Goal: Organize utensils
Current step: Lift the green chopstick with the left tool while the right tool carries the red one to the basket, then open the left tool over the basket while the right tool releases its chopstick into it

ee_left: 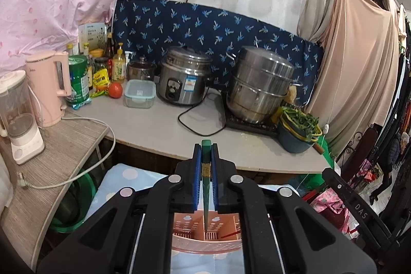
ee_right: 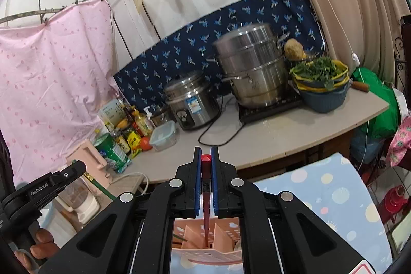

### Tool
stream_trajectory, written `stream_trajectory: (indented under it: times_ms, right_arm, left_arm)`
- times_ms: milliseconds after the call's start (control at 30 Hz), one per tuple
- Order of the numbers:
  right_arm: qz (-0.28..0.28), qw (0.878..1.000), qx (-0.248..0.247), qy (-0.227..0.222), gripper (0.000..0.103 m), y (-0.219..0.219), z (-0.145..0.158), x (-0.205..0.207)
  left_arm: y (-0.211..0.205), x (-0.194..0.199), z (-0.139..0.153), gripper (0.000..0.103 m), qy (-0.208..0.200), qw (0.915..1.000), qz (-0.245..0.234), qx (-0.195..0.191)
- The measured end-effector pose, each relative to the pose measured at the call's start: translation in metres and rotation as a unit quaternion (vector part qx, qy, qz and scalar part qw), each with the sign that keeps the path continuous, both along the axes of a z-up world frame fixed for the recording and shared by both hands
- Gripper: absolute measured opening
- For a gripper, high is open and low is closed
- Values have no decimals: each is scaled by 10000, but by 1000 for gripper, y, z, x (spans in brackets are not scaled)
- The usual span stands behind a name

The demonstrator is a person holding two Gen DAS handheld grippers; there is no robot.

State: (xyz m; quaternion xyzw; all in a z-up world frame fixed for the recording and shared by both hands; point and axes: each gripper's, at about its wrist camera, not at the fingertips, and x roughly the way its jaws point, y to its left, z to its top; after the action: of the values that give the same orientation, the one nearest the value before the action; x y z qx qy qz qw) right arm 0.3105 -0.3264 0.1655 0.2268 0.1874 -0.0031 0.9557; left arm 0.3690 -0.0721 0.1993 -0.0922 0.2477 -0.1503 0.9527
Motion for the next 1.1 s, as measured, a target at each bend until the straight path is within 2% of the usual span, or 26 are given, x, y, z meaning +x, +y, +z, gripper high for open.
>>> stream_trajectory:
  times_ms: [367,467,500,533,800,1100]
  right_arm:
    - [156,9990,-165,387,9,13,-40,15]
    - [149,9987,-261,399,16,14,-41,11]
    - [149,9988,-247,392,19,13,-40,9]
    - [129,9989,-227,384,24,11,-39,6]
    - [239,9985,-244,428,25,13,-35,-22]
    - [394,9955,-466,729,25,31,-53,-72]
  left_arm:
    - [-4,18,-42,7,460,9989,-36,62]
    - [-1,17,-48,16,510,9986,69,160]
    - [0,16,-49,25,509,9985,88,162]
    - [2,14,-49,30,487,9986,111,147]
    - [13,-9,-50,35,452,9983,217,283]
    - [24,-51,-53,41,454,9979,211,411]
